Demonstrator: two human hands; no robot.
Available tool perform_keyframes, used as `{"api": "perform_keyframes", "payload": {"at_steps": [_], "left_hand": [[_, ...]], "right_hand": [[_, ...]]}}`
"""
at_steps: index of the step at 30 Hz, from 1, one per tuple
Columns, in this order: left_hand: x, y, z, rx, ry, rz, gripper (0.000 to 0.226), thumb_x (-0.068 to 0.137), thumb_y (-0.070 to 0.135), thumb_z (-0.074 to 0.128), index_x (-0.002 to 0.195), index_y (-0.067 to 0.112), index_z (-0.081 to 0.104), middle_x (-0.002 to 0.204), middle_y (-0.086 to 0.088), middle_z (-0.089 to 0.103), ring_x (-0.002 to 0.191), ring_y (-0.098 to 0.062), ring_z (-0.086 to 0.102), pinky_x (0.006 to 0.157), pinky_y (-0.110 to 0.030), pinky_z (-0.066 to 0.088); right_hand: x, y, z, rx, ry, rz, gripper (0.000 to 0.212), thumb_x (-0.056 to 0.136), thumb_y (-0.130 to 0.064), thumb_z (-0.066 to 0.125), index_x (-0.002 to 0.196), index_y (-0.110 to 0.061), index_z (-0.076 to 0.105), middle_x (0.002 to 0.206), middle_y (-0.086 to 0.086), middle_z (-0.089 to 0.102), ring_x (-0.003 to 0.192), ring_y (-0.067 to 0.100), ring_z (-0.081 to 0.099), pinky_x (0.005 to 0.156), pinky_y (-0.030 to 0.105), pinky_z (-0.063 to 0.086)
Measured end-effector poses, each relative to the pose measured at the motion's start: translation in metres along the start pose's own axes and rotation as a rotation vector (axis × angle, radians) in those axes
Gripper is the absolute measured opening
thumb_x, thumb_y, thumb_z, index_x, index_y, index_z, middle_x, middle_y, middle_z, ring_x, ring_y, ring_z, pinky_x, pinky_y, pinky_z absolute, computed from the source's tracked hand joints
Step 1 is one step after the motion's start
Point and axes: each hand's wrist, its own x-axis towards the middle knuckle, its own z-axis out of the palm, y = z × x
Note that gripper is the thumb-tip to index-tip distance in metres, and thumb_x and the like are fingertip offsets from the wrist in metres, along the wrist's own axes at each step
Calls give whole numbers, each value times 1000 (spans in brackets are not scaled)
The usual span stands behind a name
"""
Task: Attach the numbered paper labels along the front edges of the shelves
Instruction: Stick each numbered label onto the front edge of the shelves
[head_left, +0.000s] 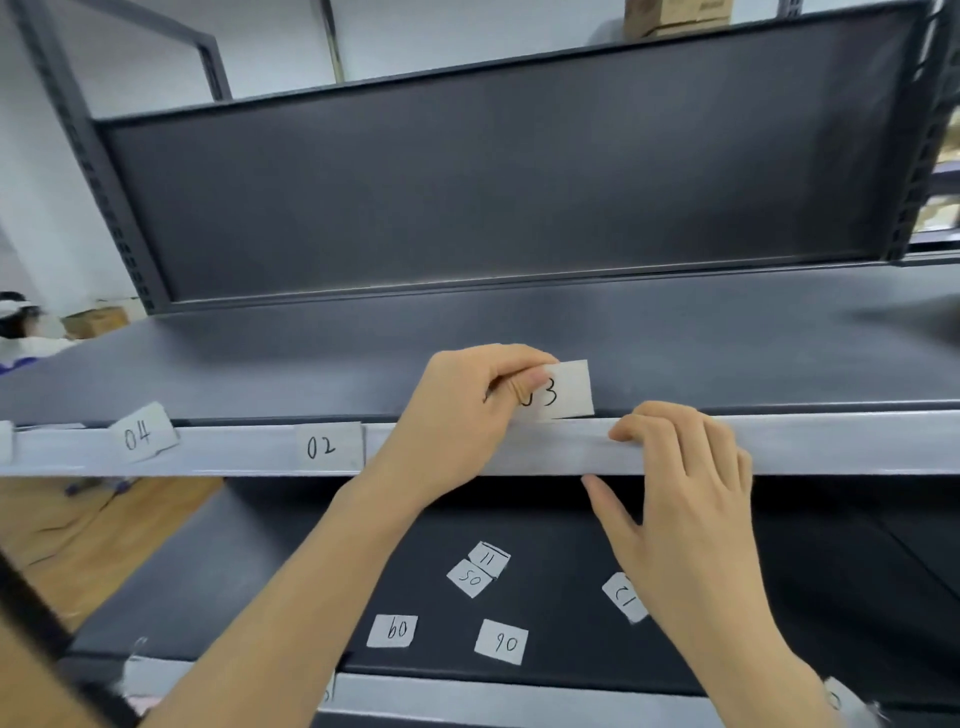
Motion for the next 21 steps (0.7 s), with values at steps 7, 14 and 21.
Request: {"api": "perform_keyframes", "payload": {"at_steps": [7,14,21], "left_hand": [[-4,-3,17,159,-128,27,23,99,31,51,107,36,71,83,14,57,86,-5,48,76,-17,37],[-16,-10,23,316,-60,145,34,98,34,41,123,28,64,93,11,48,92,-10,43,79,-33,46],[-28,-16,24,501,-5,234,48,87,36,40,128,23,60,101,5,48,91,-15,43,80,-35,45]], "right_hand": [[-1,-2,2,-14,-27,30,42,74,-23,77,109,-17,54,115,0,55,109,25,50,87,35,37],[-4,-4,-2,-24,-59,62,45,74,-26,75,114,-19,55,119,-2,54,113,22,49,91,33,36],[-1,-6,-3,-46,-105,83,49,72,-29,77,116,-20,56,119,-2,54,113,21,49,91,33,37]]}}
